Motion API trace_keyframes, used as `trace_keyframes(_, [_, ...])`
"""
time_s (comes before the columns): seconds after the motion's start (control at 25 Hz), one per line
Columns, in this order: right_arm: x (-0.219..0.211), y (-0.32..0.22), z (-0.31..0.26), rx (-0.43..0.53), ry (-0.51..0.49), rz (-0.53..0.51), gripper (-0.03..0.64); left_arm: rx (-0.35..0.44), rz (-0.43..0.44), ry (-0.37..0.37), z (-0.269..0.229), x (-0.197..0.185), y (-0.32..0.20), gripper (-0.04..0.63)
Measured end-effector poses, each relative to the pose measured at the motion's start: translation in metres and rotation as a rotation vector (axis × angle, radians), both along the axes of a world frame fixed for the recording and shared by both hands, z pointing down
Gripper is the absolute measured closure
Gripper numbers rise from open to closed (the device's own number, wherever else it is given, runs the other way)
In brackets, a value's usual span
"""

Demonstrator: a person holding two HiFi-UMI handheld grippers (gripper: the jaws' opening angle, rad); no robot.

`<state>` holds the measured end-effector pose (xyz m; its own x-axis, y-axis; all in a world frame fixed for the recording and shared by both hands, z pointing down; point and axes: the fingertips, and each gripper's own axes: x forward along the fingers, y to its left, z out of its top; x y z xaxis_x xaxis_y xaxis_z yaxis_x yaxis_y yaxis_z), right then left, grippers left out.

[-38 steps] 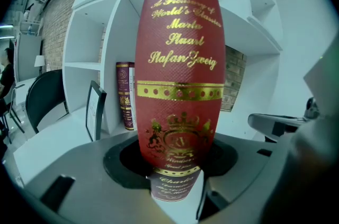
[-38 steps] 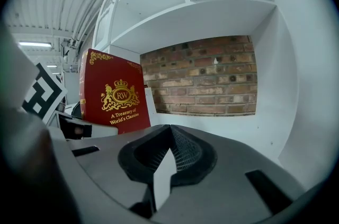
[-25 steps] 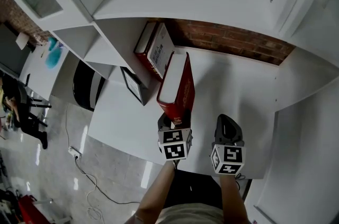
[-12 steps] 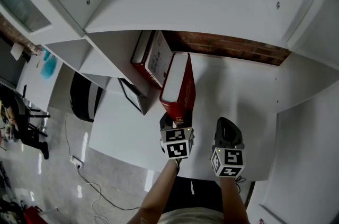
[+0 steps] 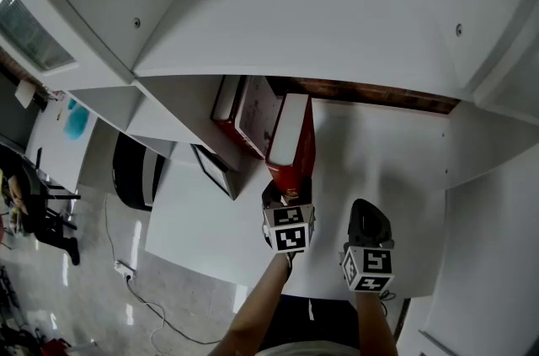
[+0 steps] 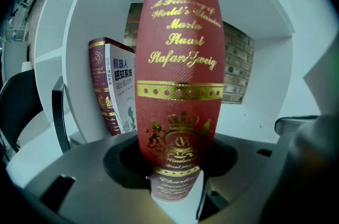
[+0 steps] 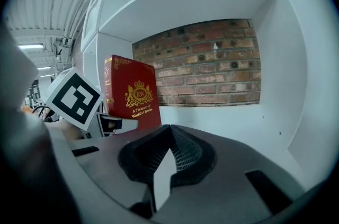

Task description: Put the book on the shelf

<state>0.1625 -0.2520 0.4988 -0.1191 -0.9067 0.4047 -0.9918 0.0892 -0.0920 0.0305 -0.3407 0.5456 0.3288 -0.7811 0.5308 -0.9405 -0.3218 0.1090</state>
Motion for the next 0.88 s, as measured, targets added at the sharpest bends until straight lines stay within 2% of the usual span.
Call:
trace_keyframes(0.72, [0.002, -0.024, 0.008, -0.012, 0.030, 0.027, 0.601, -0.027, -0.011, 0.020, 0.026, 0.003, -0.030, 0.353])
trace_keyframes(0.88, [0.001, -0.027, 0.009, -0.017, 0.029, 0.024, 0.601, -0.016, -0.008, 0.004, 0.029, 0.004, -0.029, 0.353])
